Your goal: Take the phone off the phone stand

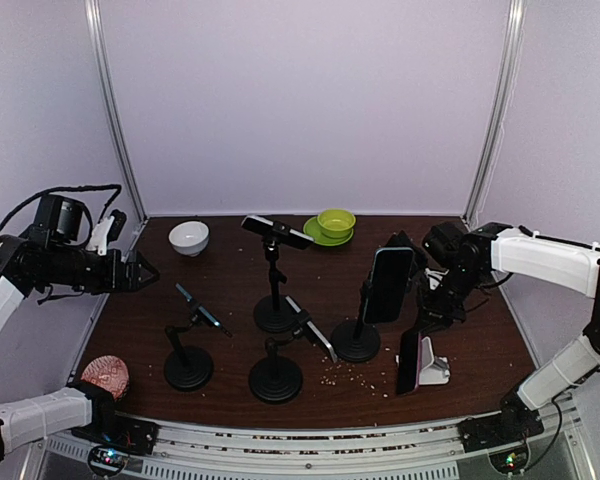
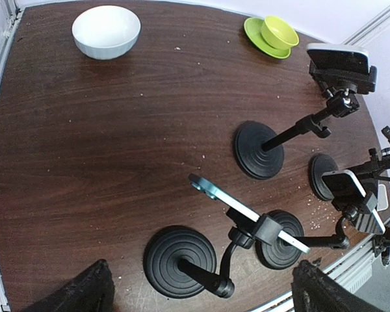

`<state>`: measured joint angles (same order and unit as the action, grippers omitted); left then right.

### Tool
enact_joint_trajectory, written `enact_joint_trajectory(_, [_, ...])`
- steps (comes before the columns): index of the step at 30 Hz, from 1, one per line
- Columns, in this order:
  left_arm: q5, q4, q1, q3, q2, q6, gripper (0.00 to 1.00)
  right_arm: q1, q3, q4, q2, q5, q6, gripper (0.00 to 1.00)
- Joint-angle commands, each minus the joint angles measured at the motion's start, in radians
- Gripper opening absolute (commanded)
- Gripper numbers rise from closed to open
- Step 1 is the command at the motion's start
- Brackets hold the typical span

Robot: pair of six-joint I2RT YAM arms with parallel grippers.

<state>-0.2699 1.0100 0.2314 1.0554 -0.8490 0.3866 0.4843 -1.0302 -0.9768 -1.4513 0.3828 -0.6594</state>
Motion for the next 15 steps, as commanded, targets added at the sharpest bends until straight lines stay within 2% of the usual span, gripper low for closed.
enact_joint_trajectory(1, [-0.022, -0.042, 0.006, 0.014, 0.002, -0.018, 0.84, 0.008, 0.007, 0.022, 0.004, -0.03, -0.016, 0.05])
enact_joint_trajectory(3, [-0.026, -0.042, 0.006, 0.02, 0.002, -0.017, 0.84, 0.008, 0.007, 0.022, 0.013, -0.031, -0.018, 0.0])
enact_joint_trajectory(15, [-0.017, -0.007, 0.006, 0.055, 0.01, -0.013, 0.84, 0.01, -0.011, -0.021, 0.115, -0.008, -0.038, 0.0])
